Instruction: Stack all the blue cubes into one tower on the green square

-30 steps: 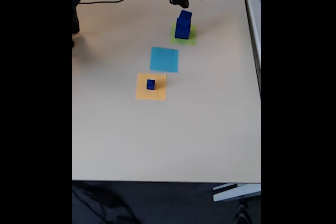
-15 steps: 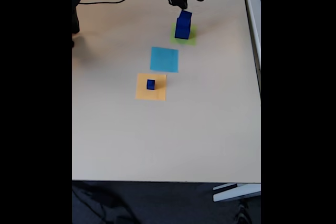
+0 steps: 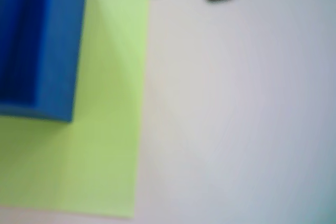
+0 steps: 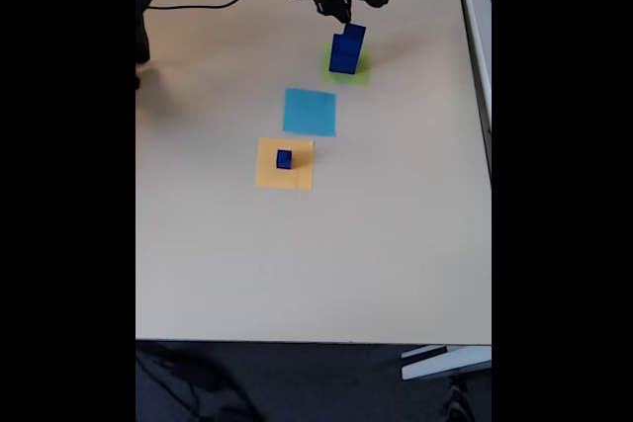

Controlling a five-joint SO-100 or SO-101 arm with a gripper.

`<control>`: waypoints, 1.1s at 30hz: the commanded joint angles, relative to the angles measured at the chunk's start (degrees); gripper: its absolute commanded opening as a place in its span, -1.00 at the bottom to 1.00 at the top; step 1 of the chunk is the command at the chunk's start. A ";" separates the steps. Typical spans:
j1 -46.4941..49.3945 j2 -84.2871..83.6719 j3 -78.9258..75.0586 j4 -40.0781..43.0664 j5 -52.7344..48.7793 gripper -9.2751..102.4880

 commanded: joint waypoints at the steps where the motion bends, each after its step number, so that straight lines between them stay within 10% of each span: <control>1: 0.35 4.31 -0.09 -0.35 -0.09 -0.84; 33: 6.24 12.57 -4.92 -13.36 -21.62 -0.84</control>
